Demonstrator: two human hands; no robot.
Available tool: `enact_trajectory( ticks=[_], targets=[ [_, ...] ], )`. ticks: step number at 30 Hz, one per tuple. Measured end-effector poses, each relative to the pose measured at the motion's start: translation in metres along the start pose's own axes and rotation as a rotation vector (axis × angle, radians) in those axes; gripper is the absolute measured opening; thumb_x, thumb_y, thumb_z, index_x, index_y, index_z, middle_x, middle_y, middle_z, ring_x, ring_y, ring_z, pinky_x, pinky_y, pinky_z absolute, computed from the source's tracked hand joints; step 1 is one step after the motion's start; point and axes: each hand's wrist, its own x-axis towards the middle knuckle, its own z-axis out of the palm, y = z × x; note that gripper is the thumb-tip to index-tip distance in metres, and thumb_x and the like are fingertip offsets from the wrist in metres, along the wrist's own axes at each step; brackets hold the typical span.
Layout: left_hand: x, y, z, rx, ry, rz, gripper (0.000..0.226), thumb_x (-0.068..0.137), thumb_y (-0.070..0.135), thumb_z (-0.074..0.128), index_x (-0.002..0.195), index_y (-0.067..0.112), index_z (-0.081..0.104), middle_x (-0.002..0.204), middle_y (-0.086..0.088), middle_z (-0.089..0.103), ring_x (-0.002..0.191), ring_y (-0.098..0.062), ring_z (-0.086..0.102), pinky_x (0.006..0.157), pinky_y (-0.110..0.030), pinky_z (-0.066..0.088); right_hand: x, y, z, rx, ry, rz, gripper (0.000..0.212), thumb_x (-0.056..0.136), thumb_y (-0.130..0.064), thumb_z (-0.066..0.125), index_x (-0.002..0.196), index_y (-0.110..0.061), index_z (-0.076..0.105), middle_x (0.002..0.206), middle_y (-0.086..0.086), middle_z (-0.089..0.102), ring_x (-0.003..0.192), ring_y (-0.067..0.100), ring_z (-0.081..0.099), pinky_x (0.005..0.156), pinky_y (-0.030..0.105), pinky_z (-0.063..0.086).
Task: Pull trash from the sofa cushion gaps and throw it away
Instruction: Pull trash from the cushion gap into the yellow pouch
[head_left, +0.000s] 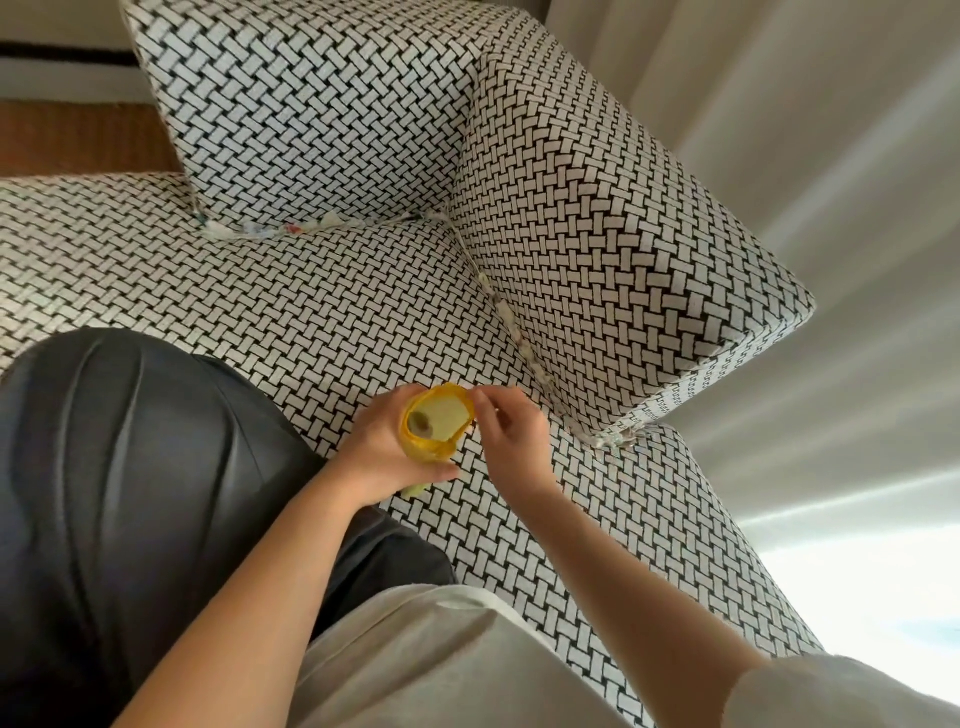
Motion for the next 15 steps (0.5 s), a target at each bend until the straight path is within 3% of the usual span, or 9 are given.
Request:
enact_trajectory(
  ticks=[3, 5, 7, 11, 15],
  targets=[
    [0.000, 0.000, -0.001, 0.021, -0.030, 0.006, 0.086, 0.059, 0.035, 0.084, 0.130, 0.033, 0.035, 0.117, 0.012, 0.032, 0.122, -0.015, 0.035, 0.101, -0.037, 0.036, -0.011, 0.039, -0.018, -0.114, 0.156, 0.151, 0.013, 0.093, -0.018, 0.050, 0.087, -0.016, 0.061, 0.072, -0.007, 0.055, 0.059, 0.003, 0.045, 0.055, 0.015, 0.037],
    [0.000, 0.000, -0.001, 0.030, -0.030, 0.009, 0.085, 0.060, 0.035, 0.083, 0.130, 0.032, 0.035, 0.117, 0.011, 0.033, 0.120, -0.014, 0.036, 0.098, -0.034, 0.036, -0.024, 0.070, -0.040, -0.317, 0.259, 0.265, 0.007, 0.090, -0.022, 0.051, 0.085, -0.024, 0.055, 0.079, -0.007, 0.057, 0.070, 0.009, 0.052, 0.073, 0.028, 0.044],
    [0.000, 0.001, 0.000, 0.042, -0.019, 0.028, 0.083, 0.060, 0.034, 0.083, 0.129, 0.031, 0.036, 0.117, 0.011, 0.034, 0.118, -0.013, 0.036, 0.096, -0.032, 0.035, -0.037, 0.095, -0.065, -0.488, 0.317, 0.381, 0.005, 0.088, -0.028, 0.054, 0.091, -0.025, 0.054, 0.089, -0.006, 0.058, 0.084, 0.014, 0.053, 0.086, 0.032, 0.034],
    [0.002, 0.003, 0.004, 0.088, -0.014, 0.067, 0.079, 0.062, 0.032, 0.083, 0.127, 0.028, 0.040, 0.115, 0.011, 0.034, 0.113, -0.009, 0.034, 0.094, -0.029, 0.033, -0.041, 0.120, -0.095, -0.601, 0.335, 0.469, 0.041, 0.085, -0.038, 0.058, 0.122, -0.021, 0.051, 0.114, 0.003, 0.052, 0.104, 0.021, 0.051, 0.097, 0.039, 0.031],
    [0.005, -0.001, 0.009, 0.107, -0.032, 0.078, 0.081, 0.059, 0.038, 0.083, 0.126, 0.032, 0.040, 0.123, 0.010, 0.038, 0.118, -0.011, 0.036, 0.101, -0.036, 0.035, -0.029, 0.121, -0.098, -0.547, 0.351, 0.522, 0.043, 0.087, -0.038, 0.055, 0.126, -0.021, 0.051, 0.121, 0.004, 0.046, 0.102, 0.020, 0.048, 0.097, 0.046, 0.039]
  ],
)
